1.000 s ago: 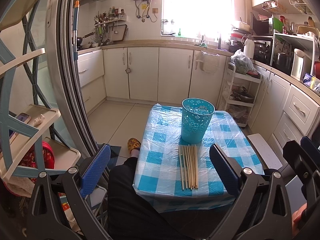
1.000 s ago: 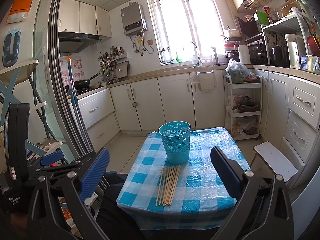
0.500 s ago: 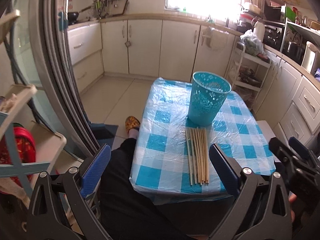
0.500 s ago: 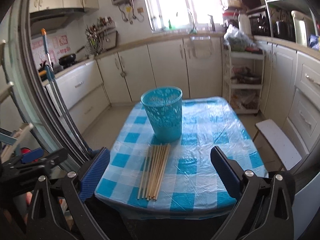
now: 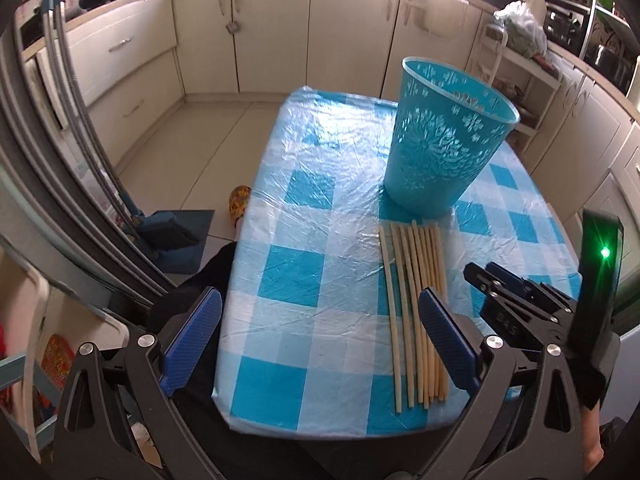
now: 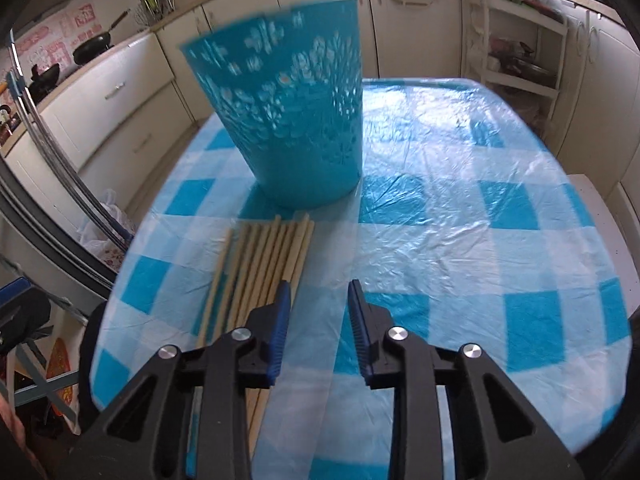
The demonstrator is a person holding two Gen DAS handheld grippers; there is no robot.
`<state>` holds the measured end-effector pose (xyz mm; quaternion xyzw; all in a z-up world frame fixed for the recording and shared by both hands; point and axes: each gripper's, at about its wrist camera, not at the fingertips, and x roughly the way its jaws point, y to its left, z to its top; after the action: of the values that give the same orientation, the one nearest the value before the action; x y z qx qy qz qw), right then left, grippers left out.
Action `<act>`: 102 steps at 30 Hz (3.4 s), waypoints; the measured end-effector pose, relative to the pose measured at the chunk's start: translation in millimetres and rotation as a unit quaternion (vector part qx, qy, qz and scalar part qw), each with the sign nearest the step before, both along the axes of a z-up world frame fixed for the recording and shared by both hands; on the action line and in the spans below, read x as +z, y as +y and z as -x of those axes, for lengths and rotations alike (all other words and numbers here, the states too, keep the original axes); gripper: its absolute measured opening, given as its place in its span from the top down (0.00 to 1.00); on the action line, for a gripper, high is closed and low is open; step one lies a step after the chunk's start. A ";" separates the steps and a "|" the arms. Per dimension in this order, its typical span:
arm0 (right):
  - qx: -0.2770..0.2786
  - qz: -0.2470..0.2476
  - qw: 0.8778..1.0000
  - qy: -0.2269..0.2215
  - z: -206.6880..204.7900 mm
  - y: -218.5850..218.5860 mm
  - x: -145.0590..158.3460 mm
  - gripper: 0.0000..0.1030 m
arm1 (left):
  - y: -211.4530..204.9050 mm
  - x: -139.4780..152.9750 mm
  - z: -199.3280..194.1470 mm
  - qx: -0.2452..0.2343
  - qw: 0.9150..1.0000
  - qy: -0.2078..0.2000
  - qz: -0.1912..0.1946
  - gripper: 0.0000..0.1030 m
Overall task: Organize utensils
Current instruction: 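Reach the left tool to the wooden chopsticks and grasp one chopstick, then lift the chopstick with the left tool and drop it into the teal basket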
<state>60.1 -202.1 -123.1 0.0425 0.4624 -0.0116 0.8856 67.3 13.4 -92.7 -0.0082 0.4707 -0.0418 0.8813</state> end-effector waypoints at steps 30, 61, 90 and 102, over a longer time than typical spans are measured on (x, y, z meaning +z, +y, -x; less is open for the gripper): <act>0.053 -0.025 0.998 -0.006 -22.7 -7.0 -22.9 0.91 | -47.6 -91.9 -93.2 -0.007 0.995 0.089 -0.038 0.26; 0.054 -0.115 0.991 -0.031 -24.8 -24.7 -36.7 0.91 | -13.0 46.2 -77.1 -0.072 0.988 -0.038 0.128 0.95; 0.078 -0.121 0.989 -0.037 -23.5 -23.7 -38.6 0.75 | -100.6 127.9 -191.0 -0.019 0.955 -0.269 0.124 0.95; 0.080 -0.117 0.989 -0.037 -24.0 -23.0 -38.8 0.74 | -99.5 79.5 -182.6 -0.027 0.972 -0.219 0.078 0.94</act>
<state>84.1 -225.1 -161.8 0.1093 0.4296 0.1154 0.8889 250.0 -86.1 -13.2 -0.0547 0.2619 -0.1025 0.9581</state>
